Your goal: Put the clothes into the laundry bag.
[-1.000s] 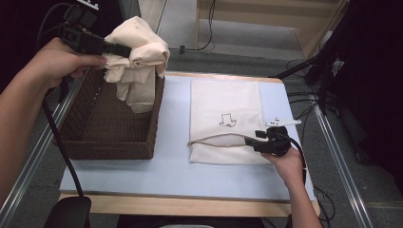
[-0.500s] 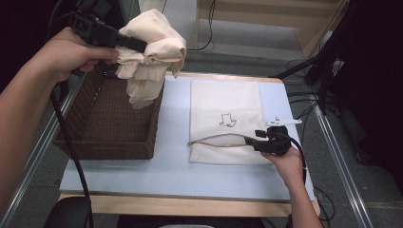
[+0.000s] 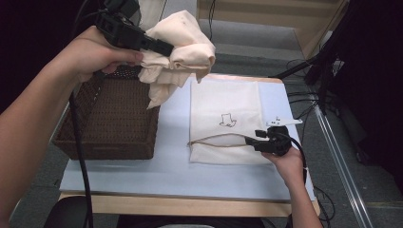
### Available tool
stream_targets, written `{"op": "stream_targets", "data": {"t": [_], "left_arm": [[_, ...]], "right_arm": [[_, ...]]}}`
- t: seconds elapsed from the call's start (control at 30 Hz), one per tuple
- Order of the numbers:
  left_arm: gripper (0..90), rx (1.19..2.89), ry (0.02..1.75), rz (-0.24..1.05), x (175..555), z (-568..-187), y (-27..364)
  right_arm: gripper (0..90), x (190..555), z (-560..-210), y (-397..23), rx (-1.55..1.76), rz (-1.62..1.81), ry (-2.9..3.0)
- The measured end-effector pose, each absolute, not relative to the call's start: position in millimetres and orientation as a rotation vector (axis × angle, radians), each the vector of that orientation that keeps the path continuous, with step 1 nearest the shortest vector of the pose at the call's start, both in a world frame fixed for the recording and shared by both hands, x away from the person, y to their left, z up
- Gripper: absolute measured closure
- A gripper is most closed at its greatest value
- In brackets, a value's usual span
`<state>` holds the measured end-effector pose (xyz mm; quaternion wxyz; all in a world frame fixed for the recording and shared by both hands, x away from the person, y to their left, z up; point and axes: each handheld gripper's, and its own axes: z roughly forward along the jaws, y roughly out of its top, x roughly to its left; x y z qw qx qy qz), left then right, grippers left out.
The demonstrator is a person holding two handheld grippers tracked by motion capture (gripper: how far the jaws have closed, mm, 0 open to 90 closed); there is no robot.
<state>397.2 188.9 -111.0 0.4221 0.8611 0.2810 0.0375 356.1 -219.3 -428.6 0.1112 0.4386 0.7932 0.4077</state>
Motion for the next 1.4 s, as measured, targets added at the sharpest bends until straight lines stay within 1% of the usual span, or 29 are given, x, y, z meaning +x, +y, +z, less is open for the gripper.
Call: {"op": "stream_targets", "data": {"t": [0.37,0.53,0.73,1.17,1.2,1.4], "left_arm": [[74.5,2.175,0.605,0.011,372.6,-125.2,160.5],[74.4,2.196,0.561,-0.045,356.1,-129.7,154.6],[74.0,2.211,0.55,-0.116,338.4,-140.6,155.5],[73.7,2.26,0.529,-0.243,321.3,-198.1,148.3],[73.6,2.26,0.529,-0.243,321.3,-198.1,148.3],[73.4,2.279,0.556,-0.285,323.3,-234.5,140.2]], "right_arm": [[43.5,353.6,-427.9,-222.3,1.287,1.201,2.318],[44.2,354.1,-428.2,-223.0,1.28,1.201,2.316],[45.0,354.1,-428.2,-222.9,1.28,1.202,2.314],[45.8,354.6,-428.7,-222.9,1.287,1.207,2.31],[45.9,354.6,-428.9,-223.5,1.278,1.206,2.314],[46.6,354.2,-429.1,-224.5,1.289,1.212,2.312]]}}
